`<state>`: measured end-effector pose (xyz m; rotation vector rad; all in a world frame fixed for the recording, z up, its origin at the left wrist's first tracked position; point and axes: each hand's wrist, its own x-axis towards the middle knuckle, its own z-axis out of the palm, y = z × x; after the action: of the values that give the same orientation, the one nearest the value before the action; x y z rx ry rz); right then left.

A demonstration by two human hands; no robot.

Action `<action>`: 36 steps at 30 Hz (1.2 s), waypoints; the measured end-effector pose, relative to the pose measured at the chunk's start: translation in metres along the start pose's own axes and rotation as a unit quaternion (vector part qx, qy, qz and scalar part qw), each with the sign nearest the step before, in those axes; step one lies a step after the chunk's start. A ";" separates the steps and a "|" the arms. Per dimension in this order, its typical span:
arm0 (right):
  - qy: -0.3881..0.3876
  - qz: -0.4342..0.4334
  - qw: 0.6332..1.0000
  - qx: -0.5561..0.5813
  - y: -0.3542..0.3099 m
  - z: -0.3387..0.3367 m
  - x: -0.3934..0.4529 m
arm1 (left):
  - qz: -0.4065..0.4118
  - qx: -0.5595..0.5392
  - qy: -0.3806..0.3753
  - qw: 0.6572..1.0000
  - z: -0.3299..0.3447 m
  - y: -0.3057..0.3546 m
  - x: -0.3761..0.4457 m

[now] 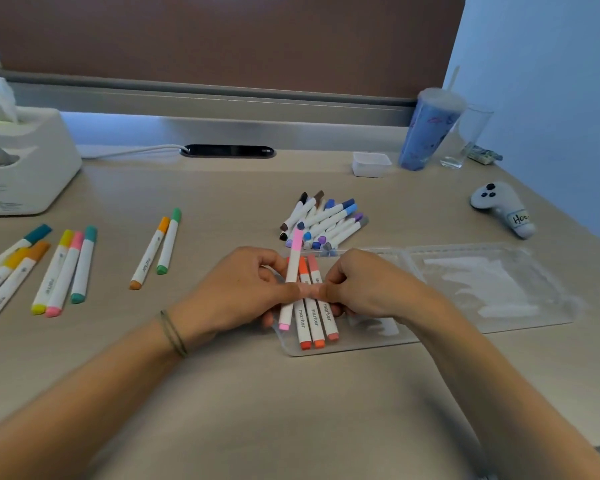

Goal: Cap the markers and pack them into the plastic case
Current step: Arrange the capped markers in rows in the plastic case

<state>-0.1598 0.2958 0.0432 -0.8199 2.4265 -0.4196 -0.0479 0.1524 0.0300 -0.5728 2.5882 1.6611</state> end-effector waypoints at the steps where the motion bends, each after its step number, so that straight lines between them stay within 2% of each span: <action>1: -0.004 -0.002 1.000 -0.004 -0.001 0.000 0.001 | -0.001 0.005 0.000 1.000 0.000 0.000 0.001; 5: -0.010 -0.006 0.999 -0.031 0.001 0.001 0.003 | 0.000 0.013 -0.005 1.000 -0.001 -0.002 0.000; 9: 0.032 -0.011 0.999 -0.037 0.008 -0.001 0.006 | 0.005 -0.013 -0.015 1.000 -0.002 -0.001 -0.002; 12: 0.081 -0.059 0.990 0.098 0.013 -0.004 0.001 | 0.021 -0.044 -0.033 0.998 -0.004 0.001 -0.005; 15: 0.080 -0.097 0.959 0.252 0.012 -0.007 -0.006 | 0.026 -0.082 -0.049 0.995 -0.005 0.003 -0.007; 20: 0.082 -0.128 0.949 0.277 0.005 -0.005 -0.009 | 0.032 -0.072 -0.082 0.993 -0.003 0.005 -0.009; 24: 0.103 -0.122 0.950 0.267 0.003 -0.001 -0.007 | 0.045 -0.058 -0.076 0.994 0.003 0.007 -0.011; 29: 0.125 -0.104 0.942 0.294 0.005 -0.004 -0.005 | 0.069 -0.011 -0.002 0.998 0.008 0.004 -0.009; 33: 0.088 -0.057 0.973 0.208 0.015 -0.014 -0.005 | 0.103 0.169 0.114 0.973 0.007 -0.007 -0.005; 36: 0.039 -0.022 0.989 0.139 0.018 -0.015 -0.003 | 0.100 0.242 0.091 0.961 0.007 -0.011 -0.005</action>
<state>-0.1745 0.3134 0.0487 -0.7451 2.3520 -0.8010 -0.0413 0.1556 0.0179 -0.4618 3.1156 0.9733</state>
